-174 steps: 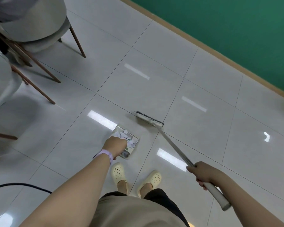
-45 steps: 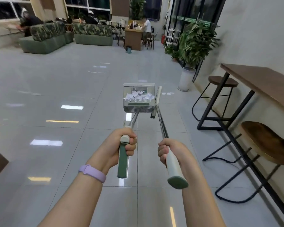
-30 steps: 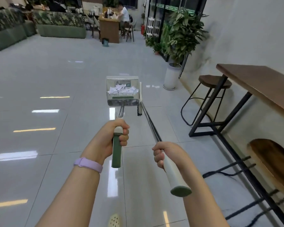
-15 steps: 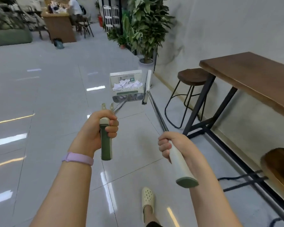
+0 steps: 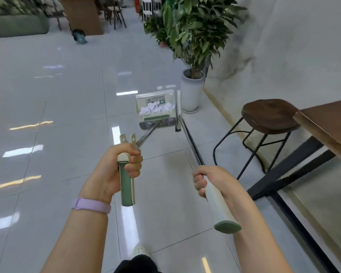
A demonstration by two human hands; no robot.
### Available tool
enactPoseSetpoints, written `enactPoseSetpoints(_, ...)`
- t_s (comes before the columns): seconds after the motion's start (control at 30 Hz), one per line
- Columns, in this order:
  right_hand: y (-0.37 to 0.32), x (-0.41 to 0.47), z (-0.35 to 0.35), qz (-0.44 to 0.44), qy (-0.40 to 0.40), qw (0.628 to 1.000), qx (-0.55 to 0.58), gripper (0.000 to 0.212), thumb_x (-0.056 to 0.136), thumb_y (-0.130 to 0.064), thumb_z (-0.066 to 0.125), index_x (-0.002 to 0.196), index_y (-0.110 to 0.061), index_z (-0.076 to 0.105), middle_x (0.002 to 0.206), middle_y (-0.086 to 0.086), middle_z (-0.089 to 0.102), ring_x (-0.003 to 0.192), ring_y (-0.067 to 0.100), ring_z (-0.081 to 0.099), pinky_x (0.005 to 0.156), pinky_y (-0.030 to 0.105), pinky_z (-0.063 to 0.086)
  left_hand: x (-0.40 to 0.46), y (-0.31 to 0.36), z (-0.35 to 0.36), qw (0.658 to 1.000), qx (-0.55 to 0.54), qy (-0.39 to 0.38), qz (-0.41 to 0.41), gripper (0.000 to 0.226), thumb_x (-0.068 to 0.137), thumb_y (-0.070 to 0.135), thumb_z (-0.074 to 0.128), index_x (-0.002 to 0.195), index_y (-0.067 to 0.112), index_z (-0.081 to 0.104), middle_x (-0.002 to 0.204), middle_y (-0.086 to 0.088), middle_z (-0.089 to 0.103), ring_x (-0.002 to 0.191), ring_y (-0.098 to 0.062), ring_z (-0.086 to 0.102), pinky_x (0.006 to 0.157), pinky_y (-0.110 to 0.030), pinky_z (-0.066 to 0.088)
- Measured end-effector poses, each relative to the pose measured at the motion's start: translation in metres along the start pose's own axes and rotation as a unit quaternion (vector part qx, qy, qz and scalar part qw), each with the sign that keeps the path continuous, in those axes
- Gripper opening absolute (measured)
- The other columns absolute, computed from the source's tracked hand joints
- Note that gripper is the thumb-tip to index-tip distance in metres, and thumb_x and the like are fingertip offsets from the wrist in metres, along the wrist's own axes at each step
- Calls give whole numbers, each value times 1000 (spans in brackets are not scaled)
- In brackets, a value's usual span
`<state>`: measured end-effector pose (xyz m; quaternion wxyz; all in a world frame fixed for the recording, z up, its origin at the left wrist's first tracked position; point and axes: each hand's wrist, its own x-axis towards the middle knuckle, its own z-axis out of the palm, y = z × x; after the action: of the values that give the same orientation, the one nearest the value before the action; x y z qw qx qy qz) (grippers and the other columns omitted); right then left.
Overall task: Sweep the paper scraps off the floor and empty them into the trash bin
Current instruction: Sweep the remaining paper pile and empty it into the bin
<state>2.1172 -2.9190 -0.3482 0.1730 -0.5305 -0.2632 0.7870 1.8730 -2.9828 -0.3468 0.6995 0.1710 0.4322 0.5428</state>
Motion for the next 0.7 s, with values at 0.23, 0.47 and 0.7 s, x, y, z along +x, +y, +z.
enactPoseSetpoints(0.23,-117,168,59,54,17,997,-50,27,91,-1,55,69,-13,43,54,2,39,33,9,35,31,17,33,176,81,-57,997,0,69,-42,33,82,3,47,55,20,43,55,2,41,36,-9,32,36,-18,28)
enactPoseSetpoints(0.47,-255,297,135,82,18,996,22,25,96,-8,55,75,-13,43,49,-2,41,31,7,39,32,15,34,335,218,-94,994,-20,85,-62,32,83,4,47,54,19,44,56,1,42,37,-9,34,37,-18,29)
enactPoseSetpoints(0.7,-378,431,194,28,45,999,-3,22,95,-4,55,77,-10,45,53,1,40,35,9,37,32,18,34,480,319,-136,997,-25,40,-63,30,83,1,45,60,20,41,53,2,40,36,-9,33,36,-18,29)
